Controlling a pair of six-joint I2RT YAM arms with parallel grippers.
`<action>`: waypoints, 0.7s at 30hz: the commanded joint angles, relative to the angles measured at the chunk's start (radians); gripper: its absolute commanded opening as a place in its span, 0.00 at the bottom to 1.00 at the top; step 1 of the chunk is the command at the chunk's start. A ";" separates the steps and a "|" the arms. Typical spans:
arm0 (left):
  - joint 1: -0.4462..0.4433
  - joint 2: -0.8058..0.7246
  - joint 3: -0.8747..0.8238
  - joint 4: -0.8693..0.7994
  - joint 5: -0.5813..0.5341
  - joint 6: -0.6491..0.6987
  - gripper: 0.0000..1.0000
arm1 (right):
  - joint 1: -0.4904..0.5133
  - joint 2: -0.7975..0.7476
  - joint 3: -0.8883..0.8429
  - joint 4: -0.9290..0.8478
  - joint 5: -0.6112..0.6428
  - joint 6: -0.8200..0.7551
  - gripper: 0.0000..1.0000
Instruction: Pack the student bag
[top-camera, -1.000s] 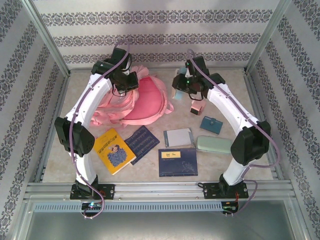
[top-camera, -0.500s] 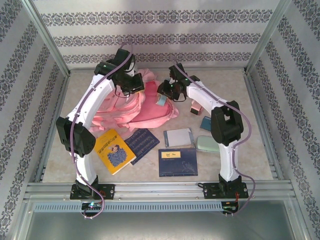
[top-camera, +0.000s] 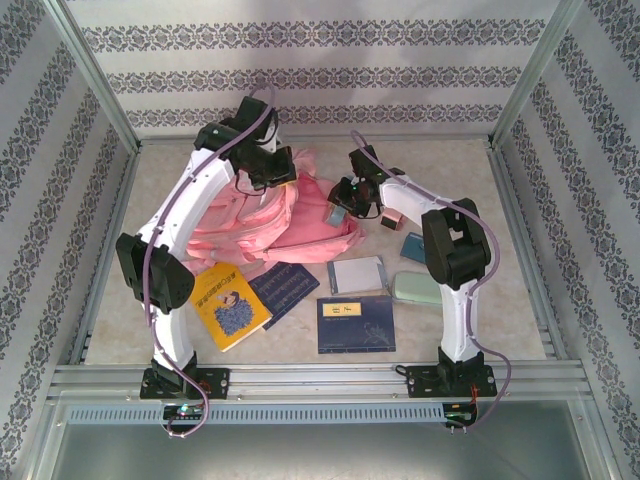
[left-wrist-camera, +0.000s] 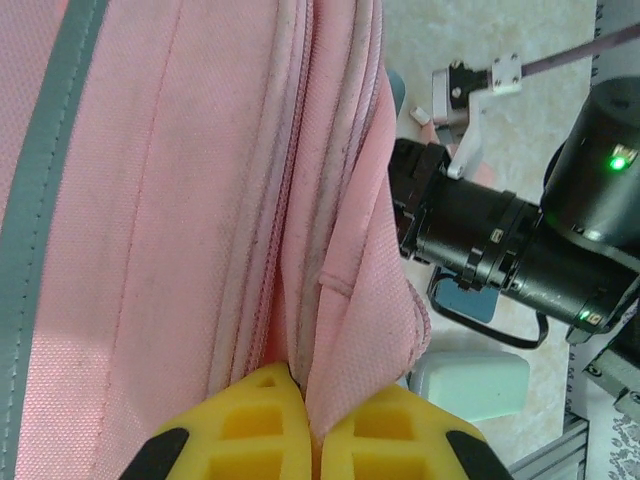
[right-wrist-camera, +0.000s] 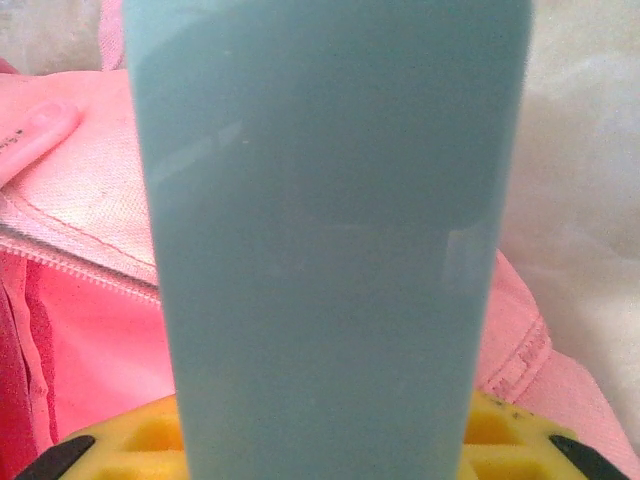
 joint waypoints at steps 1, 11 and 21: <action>0.030 -0.054 0.104 0.101 0.007 0.015 0.00 | -0.024 -0.008 -0.056 -0.075 0.078 -0.033 0.00; 0.028 0.001 0.130 0.103 0.074 -0.027 0.00 | 0.064 -0.224 -0.102 0.114 -0.121 -0.003 0.03; 0.027 0.033 0.198 0.158 0.219 -0.088 0.00 | 0.131 -0.068 0.062 0.298 -0.213 0.149 0.12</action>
